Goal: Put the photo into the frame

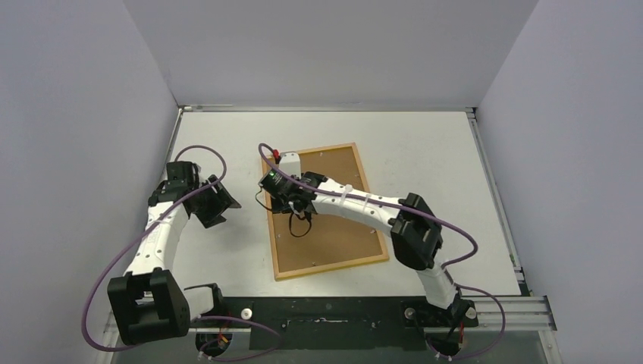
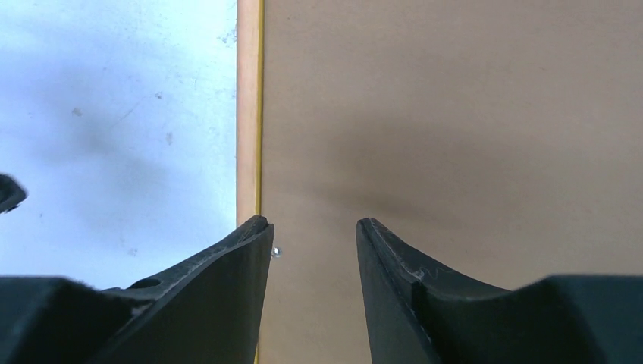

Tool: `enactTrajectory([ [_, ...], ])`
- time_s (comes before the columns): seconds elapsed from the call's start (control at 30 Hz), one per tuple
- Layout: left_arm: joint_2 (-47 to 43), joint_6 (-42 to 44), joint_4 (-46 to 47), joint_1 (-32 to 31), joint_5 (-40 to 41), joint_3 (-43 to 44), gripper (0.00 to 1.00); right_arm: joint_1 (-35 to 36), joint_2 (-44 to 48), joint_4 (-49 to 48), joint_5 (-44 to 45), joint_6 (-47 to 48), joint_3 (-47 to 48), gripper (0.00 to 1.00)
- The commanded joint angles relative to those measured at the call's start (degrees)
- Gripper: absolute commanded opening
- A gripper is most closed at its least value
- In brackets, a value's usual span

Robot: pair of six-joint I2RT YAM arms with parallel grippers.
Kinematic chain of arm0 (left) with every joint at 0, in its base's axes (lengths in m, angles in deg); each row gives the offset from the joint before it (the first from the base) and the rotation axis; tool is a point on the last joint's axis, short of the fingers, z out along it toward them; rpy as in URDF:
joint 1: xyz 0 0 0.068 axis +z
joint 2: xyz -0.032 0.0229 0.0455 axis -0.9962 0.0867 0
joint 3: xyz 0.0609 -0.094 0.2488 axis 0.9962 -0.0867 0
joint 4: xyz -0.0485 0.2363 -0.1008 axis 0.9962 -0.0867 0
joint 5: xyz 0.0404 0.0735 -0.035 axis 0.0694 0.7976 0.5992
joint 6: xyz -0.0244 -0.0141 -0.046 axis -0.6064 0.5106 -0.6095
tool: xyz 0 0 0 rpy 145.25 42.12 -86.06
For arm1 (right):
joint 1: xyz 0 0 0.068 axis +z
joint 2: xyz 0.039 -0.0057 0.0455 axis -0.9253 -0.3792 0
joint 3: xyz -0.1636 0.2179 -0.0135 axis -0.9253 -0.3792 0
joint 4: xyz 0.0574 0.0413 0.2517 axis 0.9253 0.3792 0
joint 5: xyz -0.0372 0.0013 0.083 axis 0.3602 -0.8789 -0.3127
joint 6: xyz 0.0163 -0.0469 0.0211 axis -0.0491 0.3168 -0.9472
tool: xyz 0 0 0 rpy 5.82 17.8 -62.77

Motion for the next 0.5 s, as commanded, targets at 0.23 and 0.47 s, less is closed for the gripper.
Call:
enactTrajectory([
  [0.23, 3.4, -0.5, 0.8, 4.5, -1.8, -2.3, 0.58, 1.8, -16.5, 3.0, -2.9, 4.2, 19.3, 0.43],
  [0.47, 6.1, 0.7, 0.6, 5.3, -0.4, -3.0, 0.58, 2.5, -21.6, 5.2, -4.2, 5.0, 22.9, 0.43],
])
